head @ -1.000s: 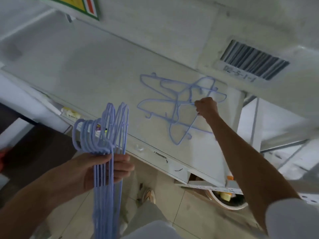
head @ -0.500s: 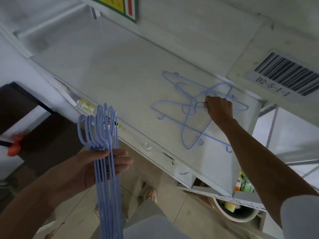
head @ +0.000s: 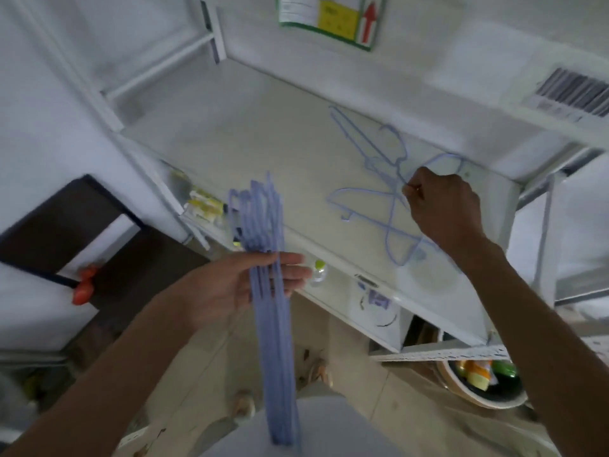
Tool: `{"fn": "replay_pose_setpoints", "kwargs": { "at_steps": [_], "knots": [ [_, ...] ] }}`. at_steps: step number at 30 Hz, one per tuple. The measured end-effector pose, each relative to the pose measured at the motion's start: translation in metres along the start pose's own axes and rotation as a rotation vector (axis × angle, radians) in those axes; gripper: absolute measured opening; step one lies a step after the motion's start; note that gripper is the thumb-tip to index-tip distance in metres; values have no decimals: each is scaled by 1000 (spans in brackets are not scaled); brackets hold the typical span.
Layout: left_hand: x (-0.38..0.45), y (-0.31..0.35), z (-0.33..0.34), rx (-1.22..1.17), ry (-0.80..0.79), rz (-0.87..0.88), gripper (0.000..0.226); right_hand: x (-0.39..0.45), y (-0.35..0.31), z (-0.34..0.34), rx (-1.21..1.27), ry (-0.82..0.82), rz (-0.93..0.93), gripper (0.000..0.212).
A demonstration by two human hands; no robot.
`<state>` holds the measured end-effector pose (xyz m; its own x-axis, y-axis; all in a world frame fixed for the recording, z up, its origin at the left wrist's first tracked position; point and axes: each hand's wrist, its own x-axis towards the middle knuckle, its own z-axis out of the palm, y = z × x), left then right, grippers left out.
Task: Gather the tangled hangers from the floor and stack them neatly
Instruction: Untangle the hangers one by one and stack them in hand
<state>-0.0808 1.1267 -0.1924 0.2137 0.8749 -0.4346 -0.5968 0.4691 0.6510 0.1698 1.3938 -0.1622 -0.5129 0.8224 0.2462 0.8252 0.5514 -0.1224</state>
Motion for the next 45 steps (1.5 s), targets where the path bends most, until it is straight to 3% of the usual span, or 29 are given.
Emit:
{"fn": "replay_pose_setpoints", "kwargs": {
  "at_steps": [6, 9, 11, 13, 15, 17, 22, 25, 27, 30, 35, 45],
  "knots": [
    [-28, 5, 7, 214, 97, 43, 33, -126, -152, -32, 372, -182, 106, 21],
    [-35, -13, -4, 251, 161, 38, 29, -172, -220, -10, 298, -274, 34, 15],
    [-43, -30, -19, 159, 160, 28, 18, -191, -248, 5, 209, -282, 37, 17],
    [-53, -46, -35, 68, 143, 29, 22, -205, -258, 16, 100, -276, -6, 25],
    [-59, -57, -46, 22, 80, 9, 38, -219, -260, 21, 85, -299, -23, 27],
    [-64, -63, -46, -18, -24, -19, 46, -234, -262, 17, 251, -370, 51, 23],
    [-59, -66, -34, -176, -71, -3, 37, -278, -264, 9, 1236, -793, 555, 35],
    [-57, -56, -26, -205, -69, 6, 38, -323, -264, 9, 1639, -923, 582, 34],
    [-58, -49, -23, -175, -71, -5, 44, -345, -262, 5, 1783, -932, 559, 30],
    [-60, -34, -12, -55, -54, -87, 54, -362, -247, -9, 1794, -893, 463, 28],
    [-52, -34, 28, 36, 77, -179, 36, -387, -194, -29, 1758, -739, 392, 32],
    [-24, -97, 111, 72, 103, -257, 36, -441, -103, -23, 1671, -746, 365, 25]
  ]
}}
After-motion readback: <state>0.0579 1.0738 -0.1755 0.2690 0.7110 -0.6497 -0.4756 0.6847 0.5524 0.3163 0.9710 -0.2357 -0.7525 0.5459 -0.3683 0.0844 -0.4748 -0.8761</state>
